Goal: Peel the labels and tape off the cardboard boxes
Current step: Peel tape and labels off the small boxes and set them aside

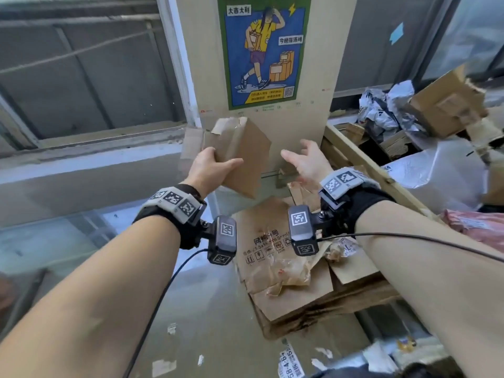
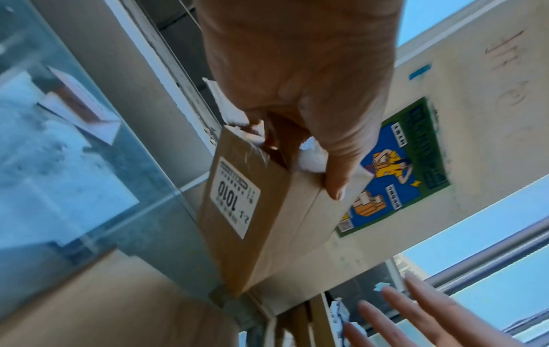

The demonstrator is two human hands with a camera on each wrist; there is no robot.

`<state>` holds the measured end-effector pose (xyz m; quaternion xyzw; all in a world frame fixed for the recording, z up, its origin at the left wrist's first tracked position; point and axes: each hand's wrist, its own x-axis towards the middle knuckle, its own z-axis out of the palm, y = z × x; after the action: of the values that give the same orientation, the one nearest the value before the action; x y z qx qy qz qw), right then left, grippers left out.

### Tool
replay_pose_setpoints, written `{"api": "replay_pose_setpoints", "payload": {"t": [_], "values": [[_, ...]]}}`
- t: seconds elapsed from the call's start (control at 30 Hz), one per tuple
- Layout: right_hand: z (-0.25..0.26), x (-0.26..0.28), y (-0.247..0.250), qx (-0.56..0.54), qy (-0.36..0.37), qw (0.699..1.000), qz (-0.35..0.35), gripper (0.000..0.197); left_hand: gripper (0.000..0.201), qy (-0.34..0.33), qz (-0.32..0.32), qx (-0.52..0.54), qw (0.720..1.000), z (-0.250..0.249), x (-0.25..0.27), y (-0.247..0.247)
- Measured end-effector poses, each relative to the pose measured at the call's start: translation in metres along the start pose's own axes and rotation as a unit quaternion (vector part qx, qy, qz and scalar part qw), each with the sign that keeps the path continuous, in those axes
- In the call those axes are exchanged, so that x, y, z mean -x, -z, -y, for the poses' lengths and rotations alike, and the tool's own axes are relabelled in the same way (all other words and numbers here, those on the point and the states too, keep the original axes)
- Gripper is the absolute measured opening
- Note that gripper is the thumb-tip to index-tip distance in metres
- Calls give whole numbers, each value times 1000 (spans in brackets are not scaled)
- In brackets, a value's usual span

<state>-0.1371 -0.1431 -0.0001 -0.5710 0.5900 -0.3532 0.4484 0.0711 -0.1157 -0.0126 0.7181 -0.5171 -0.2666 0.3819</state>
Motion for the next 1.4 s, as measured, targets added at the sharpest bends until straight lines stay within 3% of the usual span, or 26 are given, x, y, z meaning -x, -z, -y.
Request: {"api": "replay_pose_setpoints", "payload": {"t": [0.07, 0.17, 0.27, 0.33, 0.4, 0.43, 0.53, 0.7, 0.83, 1.03, 1.1, 1.17, 1.27, 1.4], "values": [[4, 9, 8, 27, 31, 999, 30, 71, 35, 16, -1, 74, 997, -22, 15, -4], [9, 26, 18, 14, 49, 994, 101, 65, 34, 108, 34, 188, 976, -49, 39, -10], [15, 44, 32, 55, 63, 980, 181, 61, 37, 151, 197, 234, 940, -68, 58, -12], [15, 53, 46, 81, 73, 967, 231, 72, 33, 142, 304, 255, 907, -81, 73, -12], [13, 55, 60, 73, 60, 964, 249, 89, 25, 116, 357, 248, 893, -91, 83, -9], [11, 56, 67, 71, 60, 961, 260, 87, 24, 97, 368, 234, 895, -95, 87, -7], [5, 64, 86, 82, 44, 950, 297, 67, 47, 57, 384, 163, 907, -101, 93, -6], [-5, 71, 100, 54, 34, 954, 291, 59, 37, 71, 284, 135, 947, -112, 109, -29], [-5, 72, 104, 65, 58, 962, 257, 56, 32, 76, 258, 135, 954, -116, 114, -44], [-9, 67, 92, 180, 150, 966, 110, 47, 27, -7, 239, 99, 966, -119, 122, -48], [-14, 68, 90, 199, 148, 962, 111, 46, 24, -45, 225, 42, 972, -117, 122, -51], [-18, 70, 92, 171, 107, 963, 178, 58, 22, -98, 184, -59, 976, -111, 121, -58], [-13, 76, 102, 73, 43, 964, 252, 86, 29, -155, 129, -228, 952, -101, 118, -66], [6, 82, 105, 30, 113, 985, 124, 94, 33, -209, 106, -287, 929, -97, 119, -69]]}}
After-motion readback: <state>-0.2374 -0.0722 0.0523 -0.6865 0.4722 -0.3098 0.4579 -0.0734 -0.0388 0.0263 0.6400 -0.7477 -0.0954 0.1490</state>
